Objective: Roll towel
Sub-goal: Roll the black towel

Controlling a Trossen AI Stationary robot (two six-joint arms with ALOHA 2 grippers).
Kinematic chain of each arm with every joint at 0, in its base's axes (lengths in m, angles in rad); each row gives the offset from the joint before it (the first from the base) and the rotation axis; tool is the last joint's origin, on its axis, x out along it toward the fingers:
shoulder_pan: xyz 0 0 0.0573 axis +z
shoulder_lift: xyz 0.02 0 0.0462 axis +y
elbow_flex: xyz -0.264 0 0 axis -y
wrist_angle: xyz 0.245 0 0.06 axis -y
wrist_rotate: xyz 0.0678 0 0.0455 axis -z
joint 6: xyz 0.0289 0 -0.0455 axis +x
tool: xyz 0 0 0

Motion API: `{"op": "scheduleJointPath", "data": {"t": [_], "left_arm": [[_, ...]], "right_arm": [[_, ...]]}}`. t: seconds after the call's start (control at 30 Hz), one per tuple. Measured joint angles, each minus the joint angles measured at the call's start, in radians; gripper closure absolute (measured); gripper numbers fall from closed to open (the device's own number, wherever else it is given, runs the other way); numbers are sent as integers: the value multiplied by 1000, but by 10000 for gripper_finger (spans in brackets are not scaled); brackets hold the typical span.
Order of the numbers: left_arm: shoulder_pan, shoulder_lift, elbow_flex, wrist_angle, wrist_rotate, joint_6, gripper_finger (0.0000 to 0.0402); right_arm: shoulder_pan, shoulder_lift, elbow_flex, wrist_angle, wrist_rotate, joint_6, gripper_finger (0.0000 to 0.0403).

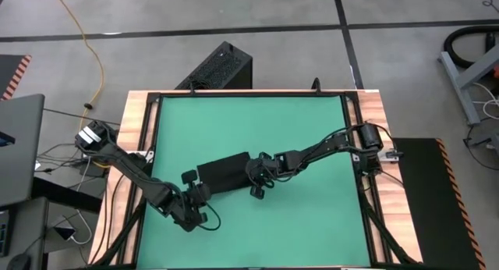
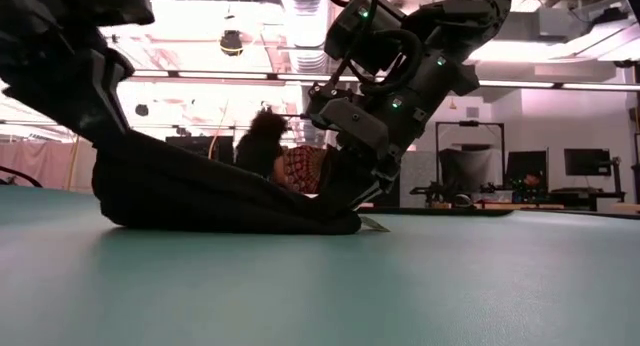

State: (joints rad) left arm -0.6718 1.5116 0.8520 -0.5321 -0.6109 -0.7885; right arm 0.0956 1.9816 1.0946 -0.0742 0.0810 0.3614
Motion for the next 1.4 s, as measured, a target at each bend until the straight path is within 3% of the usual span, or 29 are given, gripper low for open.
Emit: {"op": "scheduleJointPath", "data": {"t": [0.2, 0.37, 0.43, 0.53, 0.6, 0.73, 0.9, 1.03, 1.1, 1.23, 1.4], "left_arm": [[-32, 0, 53, -108, -1, -36, 380], [-85, 0, 89, -169, -142, -57, 397], [-108, 0, 92, -130, -204, -28, 400], [-123, 15, 95, -24, -210, 109, 401], [-125, 25, 94, -36, -233, 109, 401], [-131, 26, 94, -155, -243, -28, 401], [-164, 27, 93, -302, -105, -218, 401], [-195, 27, 93, -310, -78, -329, 401], [-212, 27, 93, -285, -115, -342, 401], [-251, 27, 95, -50, -340, -66, 401], [-163, 63, 92, -23, -385, 130, 401]], "right_arm": [[1, 0, -1, 0, -2, 0, 378], [2, 0, -2, 0, -5, 0, 378], [2, 0, -2, 0, -5, 0, 378], [2, 0, -2, 0, -10, -1, 378], [2, 0, -2, 0, -14, -1, 378], [2, 0, -2, -1, -15, -1, 378], [1, 0, -2, 0, -31, -1, 378], [2, 0, -2, 0, -31, -3, 378], [2, 0, -2, 0, -30, -4, 378], [1, 0, -2, 0, -31, -6, 378], [1, 0, -3, 8, -30, -6, 378]]}}
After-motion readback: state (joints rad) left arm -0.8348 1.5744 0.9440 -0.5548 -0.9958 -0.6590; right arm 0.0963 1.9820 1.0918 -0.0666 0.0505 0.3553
